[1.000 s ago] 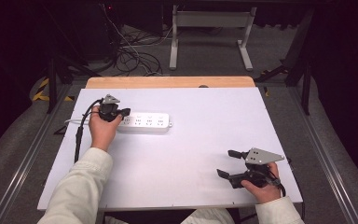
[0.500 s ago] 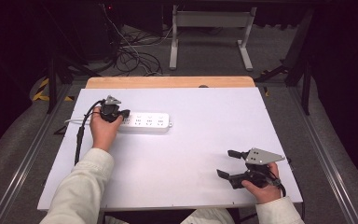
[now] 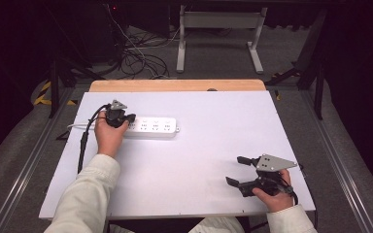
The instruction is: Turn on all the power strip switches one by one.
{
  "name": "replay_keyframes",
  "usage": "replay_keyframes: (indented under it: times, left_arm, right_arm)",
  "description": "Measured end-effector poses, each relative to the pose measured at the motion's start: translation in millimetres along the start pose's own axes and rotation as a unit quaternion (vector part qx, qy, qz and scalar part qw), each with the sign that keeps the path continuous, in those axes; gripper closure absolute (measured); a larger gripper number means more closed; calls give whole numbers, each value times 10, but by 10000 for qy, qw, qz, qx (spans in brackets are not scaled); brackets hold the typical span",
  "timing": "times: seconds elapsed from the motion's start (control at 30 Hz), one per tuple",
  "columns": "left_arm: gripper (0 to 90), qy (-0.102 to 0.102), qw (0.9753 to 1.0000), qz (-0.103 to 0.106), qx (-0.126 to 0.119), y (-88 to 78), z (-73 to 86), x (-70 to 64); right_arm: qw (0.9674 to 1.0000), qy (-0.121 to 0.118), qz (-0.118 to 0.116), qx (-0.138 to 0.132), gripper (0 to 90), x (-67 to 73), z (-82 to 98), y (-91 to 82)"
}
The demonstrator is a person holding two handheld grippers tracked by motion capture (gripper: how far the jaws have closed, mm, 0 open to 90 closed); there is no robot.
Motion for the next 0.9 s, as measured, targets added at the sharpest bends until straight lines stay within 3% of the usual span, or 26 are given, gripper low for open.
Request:
replay_keyframes:
  times: [0.13,0.3,0.37,0.9]
  left_arm:
    - [899,62,9999,-94,-8,14,0,3]
    - [899,-37,9999,-99,-33,60,-22,-38]
    - [899,55,9998,-205,3,57,-24,-35]
    - [900,-245,9992,-322,-14,59,10,-19]
  right_arm:
    - [10000,6,0,-3,158,0,0,-2]
    - [10000,-10,-9,1,160,7,-1,-1]
    - [10000,-20,-16,-8,160,14,-5,-7]
    - [10000,-47,-52,-44,160,37,-5,-32]
Point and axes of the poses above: each handheld gripper's, and its own axes: y roughly forward along the jaws, z roughly out of its underside, x roughly to its left, the point moved 10 cm from there along y, roughly forward along the jaws, and after that the axes turned 1 degree about -z, right-handed, at the moved point
